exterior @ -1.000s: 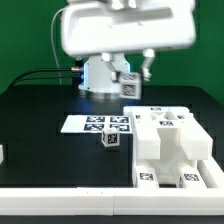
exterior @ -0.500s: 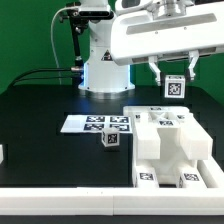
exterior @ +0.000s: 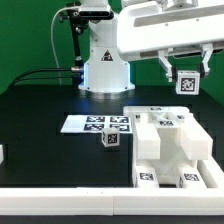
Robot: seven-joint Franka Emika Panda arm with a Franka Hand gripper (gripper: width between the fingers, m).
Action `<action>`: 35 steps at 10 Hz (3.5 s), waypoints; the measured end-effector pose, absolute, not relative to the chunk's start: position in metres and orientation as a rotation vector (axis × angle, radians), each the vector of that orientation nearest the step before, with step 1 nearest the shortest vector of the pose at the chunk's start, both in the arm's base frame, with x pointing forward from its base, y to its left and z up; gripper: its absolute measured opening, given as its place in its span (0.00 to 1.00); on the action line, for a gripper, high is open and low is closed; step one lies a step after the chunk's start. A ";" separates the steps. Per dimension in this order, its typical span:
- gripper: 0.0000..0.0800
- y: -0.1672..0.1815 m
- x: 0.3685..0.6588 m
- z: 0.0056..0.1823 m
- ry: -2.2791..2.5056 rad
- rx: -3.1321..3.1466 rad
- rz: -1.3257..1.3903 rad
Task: Assemble chair
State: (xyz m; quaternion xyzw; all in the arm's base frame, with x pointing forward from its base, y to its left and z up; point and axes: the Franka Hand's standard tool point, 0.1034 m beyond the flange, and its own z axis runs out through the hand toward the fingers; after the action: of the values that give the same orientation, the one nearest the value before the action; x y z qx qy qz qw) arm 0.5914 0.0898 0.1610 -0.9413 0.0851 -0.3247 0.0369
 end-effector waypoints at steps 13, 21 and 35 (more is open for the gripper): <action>0.35 0.102 0.583 0.133 0.231 -2.918 -0.943; 0.35 0.105 0.587 0.127 0.224 -2.918 -0.958; 0.63 0.105 0.586 0.126 0.225 -2.922 -0.944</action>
Offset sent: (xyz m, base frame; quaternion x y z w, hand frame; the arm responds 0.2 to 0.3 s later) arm -0.0144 0.0142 -0.0190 0.0211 -0.0161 0.0322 0.9991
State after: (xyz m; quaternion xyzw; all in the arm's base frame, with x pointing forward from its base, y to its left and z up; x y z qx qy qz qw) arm 0.5859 0.1046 0.1257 -0.9486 0.0729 -0.3065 0.0311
